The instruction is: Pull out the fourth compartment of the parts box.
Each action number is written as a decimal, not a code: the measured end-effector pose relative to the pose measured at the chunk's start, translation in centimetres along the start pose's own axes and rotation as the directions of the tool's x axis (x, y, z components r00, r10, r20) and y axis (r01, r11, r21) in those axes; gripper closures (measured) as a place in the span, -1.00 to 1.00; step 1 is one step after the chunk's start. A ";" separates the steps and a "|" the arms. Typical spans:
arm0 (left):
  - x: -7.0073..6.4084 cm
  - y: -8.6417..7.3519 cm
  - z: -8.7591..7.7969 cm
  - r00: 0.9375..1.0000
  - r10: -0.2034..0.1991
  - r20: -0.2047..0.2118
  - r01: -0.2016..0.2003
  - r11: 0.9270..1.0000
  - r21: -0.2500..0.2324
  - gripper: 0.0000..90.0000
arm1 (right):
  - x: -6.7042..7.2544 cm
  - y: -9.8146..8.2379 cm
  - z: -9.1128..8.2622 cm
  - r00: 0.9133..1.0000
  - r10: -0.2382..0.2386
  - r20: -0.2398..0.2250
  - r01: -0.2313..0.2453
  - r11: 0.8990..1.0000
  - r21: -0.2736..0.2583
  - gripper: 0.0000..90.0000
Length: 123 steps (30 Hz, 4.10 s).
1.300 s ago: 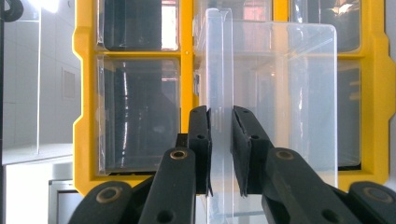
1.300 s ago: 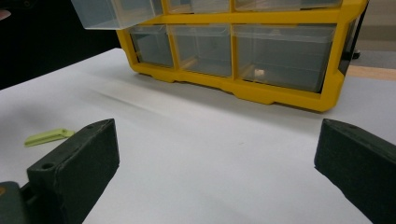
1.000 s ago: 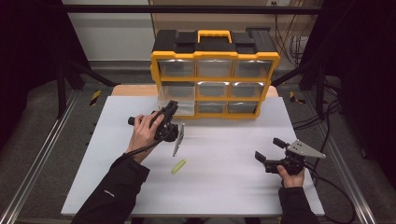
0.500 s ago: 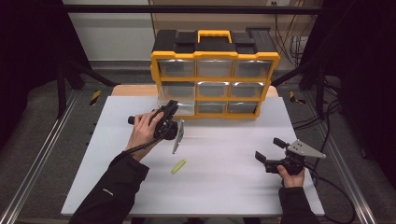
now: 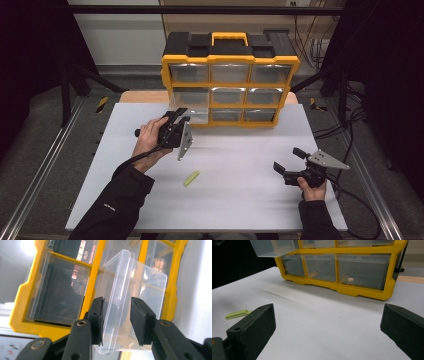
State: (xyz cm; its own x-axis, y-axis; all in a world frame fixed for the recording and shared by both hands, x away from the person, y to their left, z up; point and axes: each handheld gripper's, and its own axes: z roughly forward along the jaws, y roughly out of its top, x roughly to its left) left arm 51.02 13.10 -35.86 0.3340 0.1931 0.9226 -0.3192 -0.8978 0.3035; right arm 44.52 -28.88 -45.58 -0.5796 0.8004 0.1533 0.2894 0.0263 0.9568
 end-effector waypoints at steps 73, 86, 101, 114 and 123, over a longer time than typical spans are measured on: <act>-0.5 -7.7 -5.6 0.437 -0.854 0.281 0.895 0.445 -0.040 -0.92 | 0.0 0.0 0.0 1.000 -0.001 -0.003 0.001 1.000 0.002 -0.99; -2.5 -8.3 -6.0 0.408 -0.860 0.305 0.904 0.428 -0.003 -0.94 | 0.0 0.0 0.0 1.000 -0.006 -0.003 0.006 1.000 0.005 -0.99; -4.3 -8.1 -5.5 0.400 -0.849 0.345 0.895 0.443 0.053 -0.96 | 0.1 -0.1 0.1 1.000 -0.013 -0.007 0.013 1.000 0.012 -0.99; -5.7 -6.9 -4.8 0.404 -0.828 0.388 0.876 0.472 0.096 -0.96 | 0.1 -0.1 0.1 1.000 -0.014 -0.006 0.014 1.000 0.014 -0.99; -6.2 -6.4 -4.6 0.400 -0.823 0.403 0.870 0.479 0.114 -0.96 | 0.0 -0.1 0.2 1.000 -0.020 -0.008 0.020 1.000 0.014 -0.99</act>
State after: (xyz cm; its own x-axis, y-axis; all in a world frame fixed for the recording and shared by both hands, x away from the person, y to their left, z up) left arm 46.97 19.48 -42.45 0.7540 0.6564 0.0228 0.2394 -0.3070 0.9211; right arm 44.61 -28.73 -45.74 -0.5912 0.7950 0.1357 0.2883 0.0512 0.9562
